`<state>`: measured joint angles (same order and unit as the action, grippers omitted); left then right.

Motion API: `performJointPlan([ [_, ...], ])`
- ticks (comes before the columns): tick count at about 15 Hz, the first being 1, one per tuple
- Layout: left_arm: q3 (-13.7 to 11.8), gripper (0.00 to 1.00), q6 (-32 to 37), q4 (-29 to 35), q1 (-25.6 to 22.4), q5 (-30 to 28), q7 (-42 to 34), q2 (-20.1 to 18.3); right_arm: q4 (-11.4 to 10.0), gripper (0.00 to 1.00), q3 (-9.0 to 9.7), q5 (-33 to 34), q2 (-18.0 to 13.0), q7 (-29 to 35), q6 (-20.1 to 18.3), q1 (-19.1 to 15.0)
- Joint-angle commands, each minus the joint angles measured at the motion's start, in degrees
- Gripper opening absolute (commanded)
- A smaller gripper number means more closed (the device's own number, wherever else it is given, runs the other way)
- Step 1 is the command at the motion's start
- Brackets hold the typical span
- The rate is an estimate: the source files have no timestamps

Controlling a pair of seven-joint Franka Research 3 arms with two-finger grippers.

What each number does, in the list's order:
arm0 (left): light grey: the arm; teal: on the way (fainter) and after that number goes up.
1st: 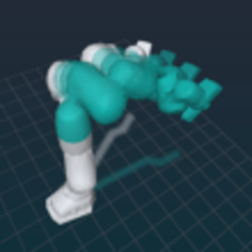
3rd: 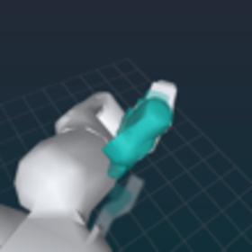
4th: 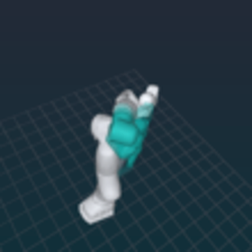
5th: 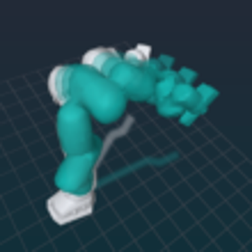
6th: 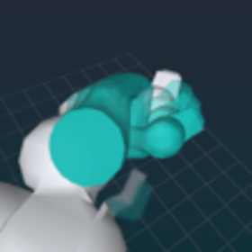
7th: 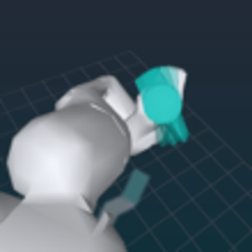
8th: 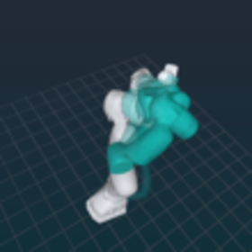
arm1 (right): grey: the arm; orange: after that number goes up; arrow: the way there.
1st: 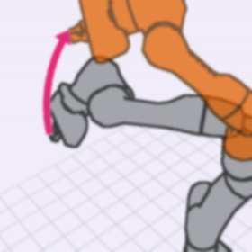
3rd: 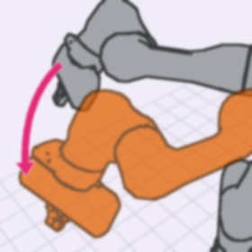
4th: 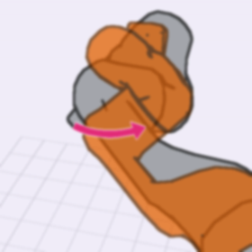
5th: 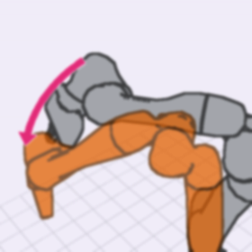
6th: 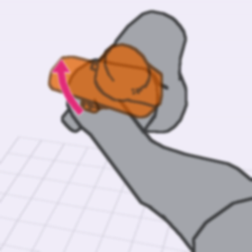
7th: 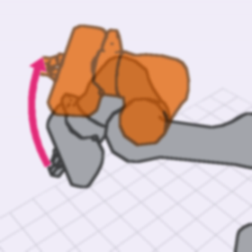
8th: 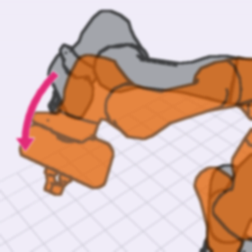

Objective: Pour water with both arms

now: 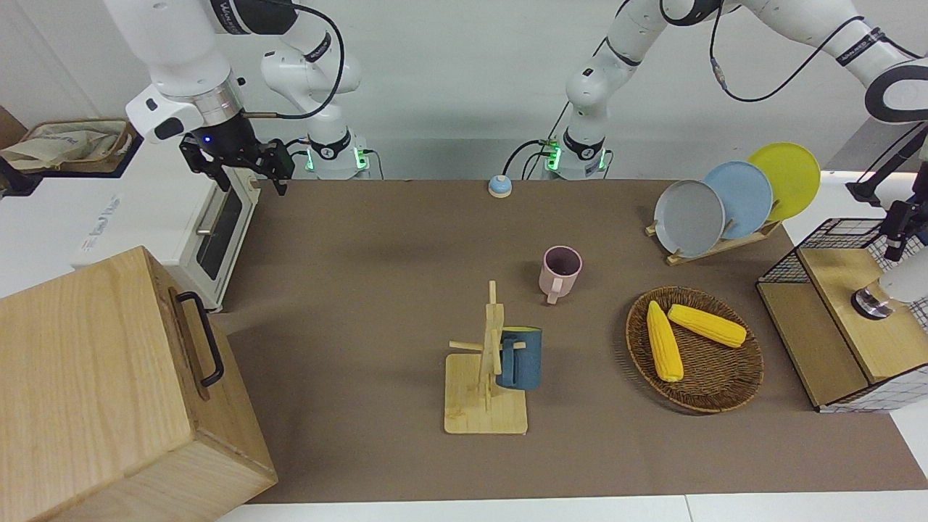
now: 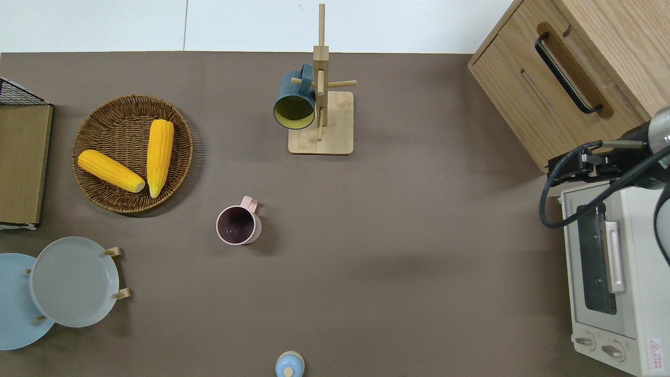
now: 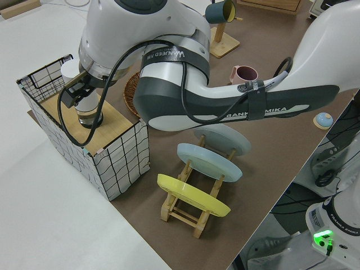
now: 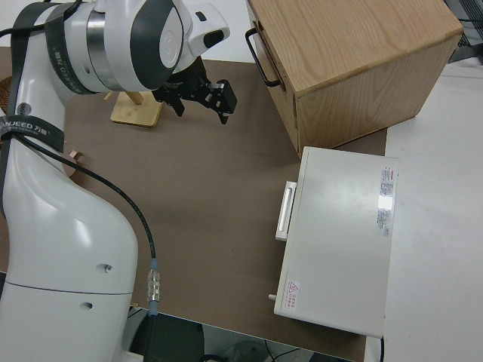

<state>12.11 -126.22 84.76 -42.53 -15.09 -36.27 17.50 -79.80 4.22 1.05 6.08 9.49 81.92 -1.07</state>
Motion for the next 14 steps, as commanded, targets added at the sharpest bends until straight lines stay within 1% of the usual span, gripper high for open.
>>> performJointPlan([
  [1,0.4,1.00,10.8,-4.2,-0.2,7.3,6.3,-0.7,-1.1,0.992,0.18,-1.1,-1.0,-0.9,0.4,-0.5],
  [5,1.4,1.00,19.0,-4.6,0.7,11.4,12.7,-3.0,-1.1,0.992,0.18,-1.1,-1.0,-0.9,0.4,-0.5],
  [6,1.6,1.00,20.9,-4.6,1.1,12.7,13.3,-3.4,-1.1,0.992,0.18,-1.1,-1.0,-0.9,0.4,-0.5],
  [8,2.4,1.00,24.1,-4.6,3.1,16.7,14.6,-4.9,-1.1,0.992,0.18,-1.1,-1.0,-0.9,0.4,-0.5],
  [9,2.7,1.00,25.4,-4.6,4.1,18.5,16.2,-5.7,-1.1,0.992,0.18,-1.1,-1.0,-0.9,0.4,-0.5],
  [10,3.2,1.00,26.6,-4.5,5.2,19.1,18.5,-6.3,-1.1,0.992,0.18,-1.1,-1.0,-0.9,0.4,-0.5],
  [12,4.6,1.00,29.8,-4.5,6.3,18.7,22.4,-6.6,-1.1,0.992,0.18,-1.1,-1.0,-0.9,0.4,-0.5],
  [14,7.6,1.00,33.6,-4.5,6.6,19.1,23.9,-6.6,-1.1,0.992,0.18,-1.1,-1.0,-0.9,0.4,-0.5],
])
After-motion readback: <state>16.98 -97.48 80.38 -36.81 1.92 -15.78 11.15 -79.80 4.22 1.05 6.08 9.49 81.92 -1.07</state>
